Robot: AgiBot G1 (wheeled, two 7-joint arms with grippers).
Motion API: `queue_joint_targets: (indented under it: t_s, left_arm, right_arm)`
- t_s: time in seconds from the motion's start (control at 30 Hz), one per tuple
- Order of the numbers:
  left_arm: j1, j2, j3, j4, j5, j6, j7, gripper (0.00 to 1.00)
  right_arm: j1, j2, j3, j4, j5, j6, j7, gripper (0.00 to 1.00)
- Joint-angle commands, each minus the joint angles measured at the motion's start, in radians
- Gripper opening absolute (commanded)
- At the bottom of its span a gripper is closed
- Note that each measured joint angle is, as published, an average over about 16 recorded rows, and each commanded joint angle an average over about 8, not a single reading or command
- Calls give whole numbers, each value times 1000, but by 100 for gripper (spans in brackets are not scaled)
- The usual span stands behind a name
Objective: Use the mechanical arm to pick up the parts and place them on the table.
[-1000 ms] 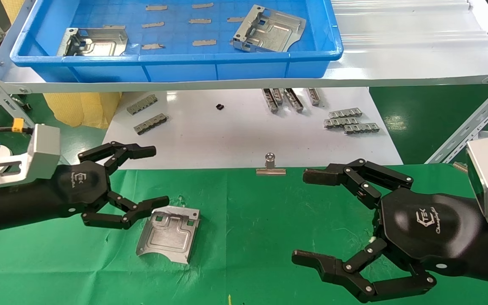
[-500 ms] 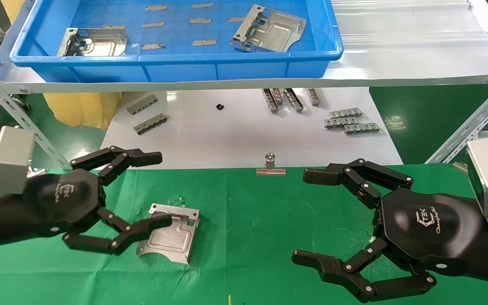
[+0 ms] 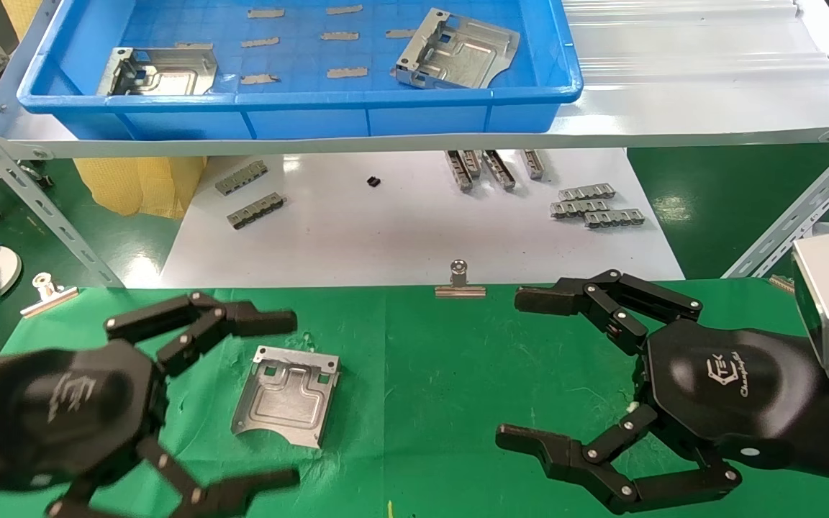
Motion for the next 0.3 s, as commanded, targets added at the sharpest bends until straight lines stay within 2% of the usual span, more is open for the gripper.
queue_joint_targets:
  t_s: [0.03,0.3]
  left_arm:
    - [18,-10,-12,-40,-11,-3,-22,100]
    - [28,-16,-19,-61,-20,-6,-28,100]
  right_arm:
    - [0,0,0,0,0,0,0,100]
    - [0,0,0,0,0,0,0,100]
